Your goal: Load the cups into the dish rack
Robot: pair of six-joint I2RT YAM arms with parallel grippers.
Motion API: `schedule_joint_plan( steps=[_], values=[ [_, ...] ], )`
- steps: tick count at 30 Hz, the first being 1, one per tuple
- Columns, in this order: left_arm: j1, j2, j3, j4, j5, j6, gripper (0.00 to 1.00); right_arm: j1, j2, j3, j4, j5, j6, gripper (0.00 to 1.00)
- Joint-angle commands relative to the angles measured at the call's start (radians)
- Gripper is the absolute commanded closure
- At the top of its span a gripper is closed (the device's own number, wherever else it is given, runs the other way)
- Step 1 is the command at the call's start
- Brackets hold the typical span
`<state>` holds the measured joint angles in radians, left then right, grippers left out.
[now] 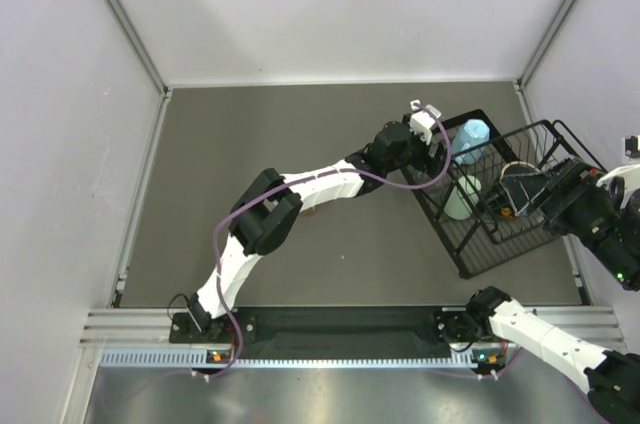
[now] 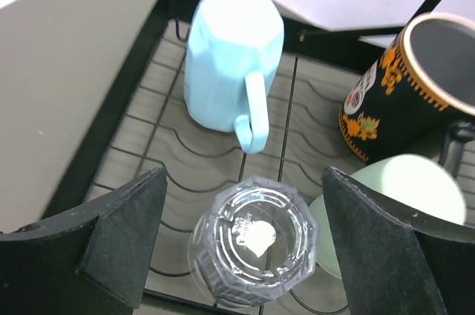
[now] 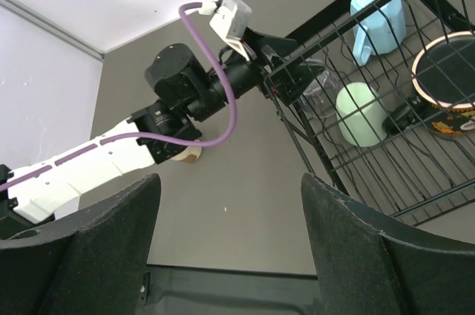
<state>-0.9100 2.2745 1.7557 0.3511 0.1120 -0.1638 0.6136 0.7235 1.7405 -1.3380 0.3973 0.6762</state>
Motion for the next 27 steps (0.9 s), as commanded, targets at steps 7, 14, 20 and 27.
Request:
schedule_joint_plan(
  steps=[7,14,20,27],
  values=[
    [0.028,-0.162,-0.084,0.019,0.090,-0.002,0.10,0.015,0.020,-0.009,0.085,-0.008,-0.053,0.23],
    [0.091,-0.390,-0.290,-0.046,0.036,-0.009,0.12,0.015,0.031,-0.065,0.126,-0.028,-0.102,0.22],
    [0.180,-0.610,-0.386,-0.233,-0.078,-0.060,0.13,0.015,0.051,-0.116,0.187,-0.057,-0.162,0.22],
    [0.367,-0.649,-0.175,-0.905,-0.314,-0.253,0.17,0.015,0.082,-0.183,0.275,-0.081,-0.225,0.20]
  ],
)
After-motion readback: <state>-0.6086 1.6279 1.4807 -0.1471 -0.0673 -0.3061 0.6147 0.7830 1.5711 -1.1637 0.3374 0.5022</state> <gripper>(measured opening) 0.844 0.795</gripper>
